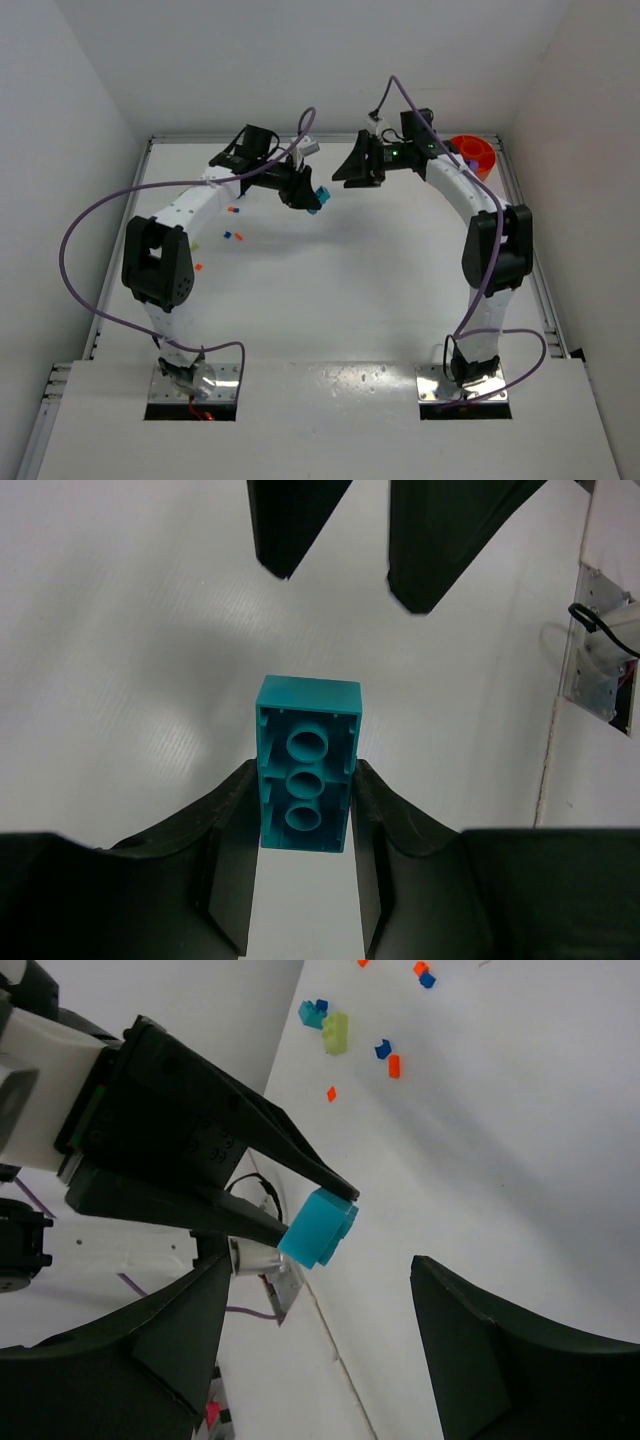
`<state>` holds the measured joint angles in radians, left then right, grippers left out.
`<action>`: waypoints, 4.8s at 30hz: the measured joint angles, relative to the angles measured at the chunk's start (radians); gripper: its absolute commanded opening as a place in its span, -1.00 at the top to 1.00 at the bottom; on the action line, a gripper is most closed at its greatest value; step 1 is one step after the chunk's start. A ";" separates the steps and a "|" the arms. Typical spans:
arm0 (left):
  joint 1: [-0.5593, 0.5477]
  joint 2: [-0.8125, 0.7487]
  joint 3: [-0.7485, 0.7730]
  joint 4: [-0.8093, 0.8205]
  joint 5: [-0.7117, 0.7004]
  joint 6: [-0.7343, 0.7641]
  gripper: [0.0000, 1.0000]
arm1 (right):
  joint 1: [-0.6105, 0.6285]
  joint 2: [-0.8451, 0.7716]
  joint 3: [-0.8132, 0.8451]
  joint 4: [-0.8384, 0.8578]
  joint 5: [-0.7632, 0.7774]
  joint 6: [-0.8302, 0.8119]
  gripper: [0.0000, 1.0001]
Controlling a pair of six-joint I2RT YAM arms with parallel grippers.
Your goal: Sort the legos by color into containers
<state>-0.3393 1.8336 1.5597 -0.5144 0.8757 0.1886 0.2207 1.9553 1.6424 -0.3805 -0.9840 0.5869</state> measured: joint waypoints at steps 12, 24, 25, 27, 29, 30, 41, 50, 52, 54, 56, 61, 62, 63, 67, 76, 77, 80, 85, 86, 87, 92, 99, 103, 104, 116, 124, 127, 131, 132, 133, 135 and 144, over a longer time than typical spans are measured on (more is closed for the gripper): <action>-0.043 0.000 0.000 0.046 -0.032 -0.032 0.41 | 0.031 0.071 0.003 0.014 -0.031 0.039 -0.47; -0.047 0.001 0.000 0.043 -0.069 -0.018 0.41 | 0.072 0.074 0.028 -0.040 -0.018 -0.050 -0.20; -0.047 0.002 0.000 0.044 -0.072 -0.016 0.41 | 0.072 0.074 0.028 -0.050 -0.010 -0.063 -0.13; -0.047 0.002 0.000 0.049 -0.079 -0.013 0.41 | 0.074 0.074 0.028 -0.069 0.006 -0.079 0.09; -0.047 0.002 0.000 0.051 -0.086 -0.011 0.41 | 0.077 0.074 0.028 -0.077 0.016 -0.086 0.23; -0.047 0.002 0.000 0.050 -0.089 -0.010 0.41 | 0.077 0.074 0.028 -0.076 0.018 -0.089 0.27; -0.048 0.000 -0.023 0.069 -0.125 0.018 -0.69 | 0.072 0.074 0.028 -0.078 0.120 -0.092 0.85; -0.046 -0.042 -0.087 0.092 -0.170 0.016 -0.80 | -0.049 0.017 0.028 -0.157 0.408 -0.193 1.00; -0.042 -0.063 -0.095 0.107 -0.185 0.009 -0.89 | -0.105 -0.019 0.028 -0.176 0.491 -0.218 1.00; -0.040 -0.080 -0.095 0.123 -0.204 0.001 -0.99 | -0.180 -0.052 0.033 -0.191 0.566 -0.233 1.00; -0.037 -0.091 -0.095 0.140 -0.225 -0.014 -0.99 | -0.263 -0.078 0.039 -0.204 0.617 -0.245 1.00; -0.032 -0.093 -0.095 0.181 -0.323 -0.085 -0.99 | -0.449 -0.115 0.053 -0.224 0.740 -0.246 1.00; -0.031 -0.093 -0.095 0.187 -0.348 -0.102 -0.99 | -0.473 -0.116 0.061 -0.232 0.761 -0.243 1.00; -0.030 -0.093 -0.093 0.192 -0.379 -0.128 -0.99 | -0.490 -0.116 0.070 -0.236 0.782 -0.239 1.00; -0.010 -0.081 -0.065 0.202 -0.472 -0.230 -0.99 | -0.513 -0.098 0.142 -0.260 0.867 -0.226 1.00; 0.112 0.009 0.027 0.200 -0.479 -0.351 -0.99 | -0.500 0.070 0.388 -0.248 1.041 -0.214 1.00; 0.120 0.013 0.027 0.198 -0.477 -0.357 -0.99 | -0.500 0.080 0.388 -0.250 1.057 -0.212 1.00; 0.132 0.018 0.027 0.188 -0.472 -0.367 -0.99 | -0.500 0.112 0.389 -0.251 1.089 -0.206 1.00; 0.133 0.018 0.027 0.186 -0.456 -0.378 -0.99 | -0.499 0.157 0.402 -0.252 1.115 -0.191 1.00; 0.133 0.018 0.027 0.186 -0.452 -0.378 -0.99 | -0.498 0.167 0.410 -0.252 1.115 -0.189 1.00; 0.132 0.018 0.028 0.186 -0.450 -0.379 -0.99 | -0.497 0.177 0.417 -0.249 1.115 -0.187 1.00; 0.133 0.024 0.042 0.175 -0.445 -0.379 -0.99 | -0.492 0.217 0.436 -0.249 1.112 -0.178 1.00; 0.132 0.037 0.055 0.161 -0.443 -0.377 -0.99 | -0.490 0.267 0.463 -0.248 1.110 -0.171 0.93; 0.132 0.052 0.080 0.146 -0.442 -0.368 -0.99 | -0.490 0.287 0.473 -0.247 1.110 -0.171 0.90; 0.133 0.055 0.085 0.142 -0.442 -0.363 -0.99 | -0.490 0.290 0.473 -0.247 1.110 -0.171 0.90; 0.150 0.136 0.164 0.055 -0.435 -0.353 -0.99 | -0.490 0.332 0.483 -0.241 1.097 -0.169 -0.33; 0.242 0.029 0.030 0.073 -0.392 -0.286 -0.99 | -0.489 0.293 0.452 -0.240 0.978 -0.176 -0.35; 0.329 -0.075 -0.054 0.071 -0.419 -0.247 -0.99 | -0.484 0.211 0.387 -0.241 0.908 -0.197 -0.35; 0.467 -0.215 -0.142 0.013 -0.492 -0.131 -0.72 | -0.448 0.079 0.323 -0.241 0.815 -0.257 -0.35; 0.499 -0.245 -0.162 -0.012 -0.505 -0.088 -0.65 | -0.434 0.053 0.314 -0.239 0.794 -0.276 -0.35; 0.528 -0.271 -0.185 -0.039 -0.518 -0.045 -0.54 | -0.414 0.026 0.301 -0.235 0.770 -0.296 -0.35; 0.576 -0.311 -0.240 -0.090 -0.536 0.040 -0.48 | -0.383 -0.006 0.282 -0.234 0.731 -0.325 -0.35; 0.783 -0.243 -0.321 -0.223 -0.694 0.092 -0.54 | -0.261 -0.006 0.227 -0.251 0.632 -0.378 -0.37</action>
<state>0.4438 1.5909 1.2385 -0.7376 0.1814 0.2802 -0.0402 1.9491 1.8698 -0.6315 -0.3515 0.2085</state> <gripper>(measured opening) 0.761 0.687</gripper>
